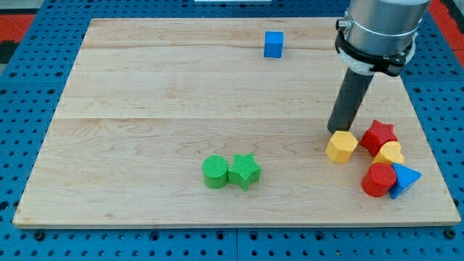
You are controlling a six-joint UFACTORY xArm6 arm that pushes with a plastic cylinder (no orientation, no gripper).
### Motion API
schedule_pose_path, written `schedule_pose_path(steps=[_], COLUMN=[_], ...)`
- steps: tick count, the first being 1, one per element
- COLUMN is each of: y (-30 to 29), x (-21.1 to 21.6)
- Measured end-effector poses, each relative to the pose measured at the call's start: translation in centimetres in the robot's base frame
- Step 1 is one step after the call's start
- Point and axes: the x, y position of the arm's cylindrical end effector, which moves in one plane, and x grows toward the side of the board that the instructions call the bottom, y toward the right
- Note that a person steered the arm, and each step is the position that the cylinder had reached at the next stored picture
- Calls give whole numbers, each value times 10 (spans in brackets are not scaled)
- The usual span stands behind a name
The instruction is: Move yellow hexagon into yellow heart
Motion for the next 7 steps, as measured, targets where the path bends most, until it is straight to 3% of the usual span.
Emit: schedule_pose_path(steps=[2,5,7], y=[-42,0,-23], x=[6,50,56])
